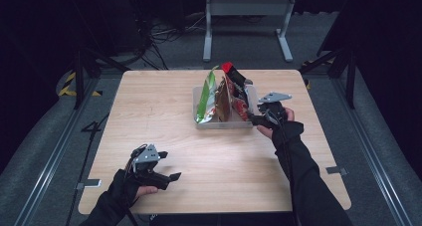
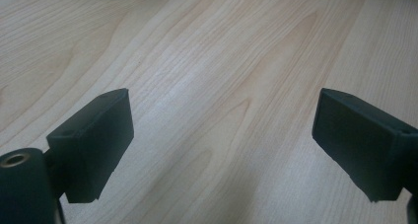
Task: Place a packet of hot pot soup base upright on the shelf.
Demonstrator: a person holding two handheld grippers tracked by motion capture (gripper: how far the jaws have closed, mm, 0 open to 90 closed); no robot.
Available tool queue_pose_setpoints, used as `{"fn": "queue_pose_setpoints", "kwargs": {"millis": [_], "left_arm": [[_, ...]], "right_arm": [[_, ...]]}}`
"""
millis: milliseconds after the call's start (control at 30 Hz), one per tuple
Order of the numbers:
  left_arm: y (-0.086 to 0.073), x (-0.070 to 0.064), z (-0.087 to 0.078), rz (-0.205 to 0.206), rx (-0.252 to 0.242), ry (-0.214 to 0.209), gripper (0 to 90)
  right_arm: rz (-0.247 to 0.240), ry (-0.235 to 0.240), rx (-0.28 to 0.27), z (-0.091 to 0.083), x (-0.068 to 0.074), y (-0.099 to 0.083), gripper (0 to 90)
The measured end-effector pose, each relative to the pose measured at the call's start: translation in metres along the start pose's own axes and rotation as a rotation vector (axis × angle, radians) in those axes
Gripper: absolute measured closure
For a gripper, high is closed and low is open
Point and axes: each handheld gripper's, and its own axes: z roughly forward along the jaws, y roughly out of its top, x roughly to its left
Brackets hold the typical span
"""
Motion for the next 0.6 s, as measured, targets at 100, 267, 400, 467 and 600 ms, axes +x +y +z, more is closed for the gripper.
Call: {"fn": "queue_pose_setpoints", "kwargs": {"millis": [100, 267, 400, 467, 600], "left_arm": [[0.0, 0.001, 0.0, 0.001, 0.001, 0.006, 9.5], [-0.001, 0.002, 0.0, -0.006, 0.002, 0.012, 9.4], [-0.001, 0.002, 0.0, -0.007, 0.007, 0.018, 8.5], [0.0, 0.003, 0.0, -0.003, 0.009, 0.024, 7.8], [0.0, 0.003, 0.0, -0.003, 0.013, 0.028, 7.4]], "right_arm": [[-0.014, 0.002, -0.001, -0.004, -0.002, -0.002, 48.9], [-0.029, 0.003, -0.018, -0.014, -0.004, -0.003, 47.6], [-0.064, -0.005, -0.016, -0.02, -0.002, -0.003, 47.4], [-0.085, -0.011, -0.012, -0.023, 0.0, -0.004, 45.6], [-0.11, -0.013, -0.015, -0.031, 0.003, -0.005, 42.4]]}}
